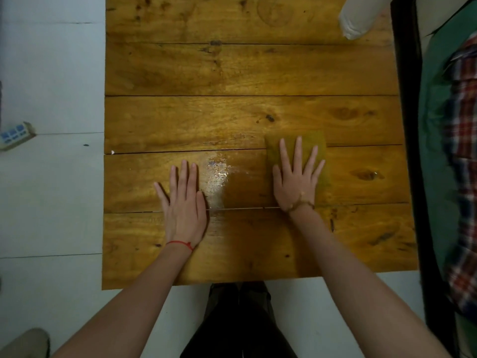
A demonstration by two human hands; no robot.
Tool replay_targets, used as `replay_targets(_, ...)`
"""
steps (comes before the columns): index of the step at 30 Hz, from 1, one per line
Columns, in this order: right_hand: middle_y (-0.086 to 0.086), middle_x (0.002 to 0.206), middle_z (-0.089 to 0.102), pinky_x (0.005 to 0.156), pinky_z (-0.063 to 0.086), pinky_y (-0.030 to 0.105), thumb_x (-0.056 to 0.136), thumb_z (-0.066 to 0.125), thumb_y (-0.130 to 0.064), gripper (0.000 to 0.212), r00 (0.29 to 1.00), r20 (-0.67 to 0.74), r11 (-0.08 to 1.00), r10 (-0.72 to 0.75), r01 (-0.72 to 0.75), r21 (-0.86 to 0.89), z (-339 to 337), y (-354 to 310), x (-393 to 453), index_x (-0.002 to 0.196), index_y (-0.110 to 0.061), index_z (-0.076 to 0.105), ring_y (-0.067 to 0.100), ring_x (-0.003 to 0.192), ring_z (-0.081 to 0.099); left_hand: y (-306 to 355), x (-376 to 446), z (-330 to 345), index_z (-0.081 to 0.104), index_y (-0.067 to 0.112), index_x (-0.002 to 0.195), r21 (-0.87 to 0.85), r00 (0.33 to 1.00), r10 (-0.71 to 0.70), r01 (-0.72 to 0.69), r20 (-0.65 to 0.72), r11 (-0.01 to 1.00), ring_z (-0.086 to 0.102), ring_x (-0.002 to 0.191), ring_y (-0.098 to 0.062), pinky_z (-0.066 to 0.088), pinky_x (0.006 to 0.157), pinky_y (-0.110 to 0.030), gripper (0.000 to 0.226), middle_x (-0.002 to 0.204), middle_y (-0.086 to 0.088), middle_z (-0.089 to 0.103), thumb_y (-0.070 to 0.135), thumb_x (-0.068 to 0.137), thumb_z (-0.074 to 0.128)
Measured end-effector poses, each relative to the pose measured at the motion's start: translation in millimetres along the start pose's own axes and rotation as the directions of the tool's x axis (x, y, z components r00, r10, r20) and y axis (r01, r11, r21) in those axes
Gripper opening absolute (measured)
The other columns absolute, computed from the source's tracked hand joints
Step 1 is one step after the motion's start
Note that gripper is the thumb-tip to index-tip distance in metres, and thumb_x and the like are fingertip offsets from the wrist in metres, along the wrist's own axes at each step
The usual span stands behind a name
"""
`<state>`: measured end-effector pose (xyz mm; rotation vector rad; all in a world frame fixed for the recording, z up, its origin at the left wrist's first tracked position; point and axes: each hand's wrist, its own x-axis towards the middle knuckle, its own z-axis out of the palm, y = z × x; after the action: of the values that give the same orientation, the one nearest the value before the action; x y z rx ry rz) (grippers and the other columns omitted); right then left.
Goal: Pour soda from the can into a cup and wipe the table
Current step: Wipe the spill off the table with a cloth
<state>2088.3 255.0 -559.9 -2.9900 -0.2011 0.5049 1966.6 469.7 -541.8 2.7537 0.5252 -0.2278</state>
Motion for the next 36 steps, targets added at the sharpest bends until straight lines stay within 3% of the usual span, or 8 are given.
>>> replay_targets(4,0.003,0.160,-0.017,0.113,-0.005,0.064,0.099,0.011,-0.049,0.057,1.000,-0.006,1.000,-0.021,0.021,0.000,-11,-58,75,0.150,-0.036,-0.011,0.042,0.144,-0.017,-4,6,1,0.004,0.020,0.156,0.004,1.000,-0.007,0.007,0.010,1.000,-0.010,0.151,-0.018,-0.003,0.118,-0.061,0.056,0.165,0.002,-0.003,0.030,0.103,0.017)
replay_targets(9,0.000,0.160,-0.015,0.114,-0.005,0.062,0.098,0.015,-0.048,0.058,0.944,0.046,0.944,-0.326,0.328,-0.029,-2,-122,51,0.150,-0.038,-0.008,0.038,0.144,-0.019,-12,14,-4,0.005,0.019,0.156,-0.042,0.998,-0.064,0.063,-0.020,0.997,-0.009,0.151,-0.017,-0.004,0.119,-0.058,0.056,0.165,0.001,-0.001,0.030,0.103,0.017)
replay_targets(15,-0.003,0.160,-0.017,0.116,-0.005,0.060,0.099,0.020,-0.048,0.058,0.768,0.200,0.783,-0.609,0.622,-0.005,14,-82,-42,0.149,-0.041,-0.009,0.034,0.144,-0.023,-12,7,-15,0.027,0.015,0.151,-0.132,0.979,-0.174,0.160,-0.105,0.978,0.019,0.147,-0.025,0.010,0.121,-0.051,0.050,0.158,-0.006,0.025,0.026,0.103,0.026)
replay_targets(20,-0.005,0.162,-0.004,0.116,-0.008,0.056,0.099,0.024,-0.048,0.057,0.691,0.226,0.712,-0.687,0.702,0.018,11,-30,-80,0.151,-0.041,0.001,0.032,0.147,-0.012,6,-18,-17,0.047,0.016,0.136,-0.160,0.976,-0.207,0.194,-0.073,0.968,0.043,0.120,-0.023,0.039,0.100,-0.043,0.038,0.132,-0.006,0.048,0.025,0.100,0.044)
replay_targets(23,0.000,0.155,0.031,0.119,0.017,0.044,0.098,0.038,-0.040,0.049,0.871,0.010,0.848,-0.492,0.476,0.233,0,-21,-92,0.145,-0.029,0.036,0.027,0.145,0.021,17,-30,-12,0.057,0.018,0.122,-0.210,0.973,-0.232,0.227,0.003,0.951,0.044,0.110,-0.020,0.043,0.092,-0.037,0.032,0.119,-0.002,0.052,0.034,0.095,0.051)
replay_targets(25,0.003,0.126,0.058,0.096,0.043,0.030,0.094,0.052,-0.030,0.035,0.988,-0.148,0.896,-0.050,0.110,0.429,-12,-22,-94,0.126,-0.015,0.056,0.024,0.119,0.051,23,-32,-11,0.060,0.021,0.116,-0.205,0.972,-0.230,0.235,0.051,0.950,0.044,0.108,-0.018,0.043,0.092,-0.035,0.031,0.114,0.002,0.052,0.041,0.092,0.056)
replay_targets(28,0.003,0.097,0.064,0.069,0.039,0.023,0.090,0.061,-0.031,0.023,0.906,0.111,0.703,0.408,-0.389,0.595,-30,-28,-90,0.102,-0.011,0.060,0.019,0.090,0.061,33,-28,-13,0.061,0.022,0.108,-0.230,0.952,-0.285,0.303,0.107,0.925,0.046,0.107,-0.019,0.043,0.093,-0.035,0.028,0.109,0.002,0.053,0.041,0.088,0.063)
replay_targets(36,0.009,0.103,0.070,0.075,0.048,0.031,0.082,0.071,-0.041,0.034,0.584,0.639,0.350,0.502,-0.812,0.467,-48,-61,-91,0.094,-0.009,0.070,0.025,0.094,0.063,45,-8,-26,0.060,0.014,0.094,-0.426,0.854,-0.415,0.517,0.314,0.742,0.058,0.069,-0.013,0.045,0.068,-0.026,0.019,0.068,0.006,0.059,0.015,0.081,0.074)
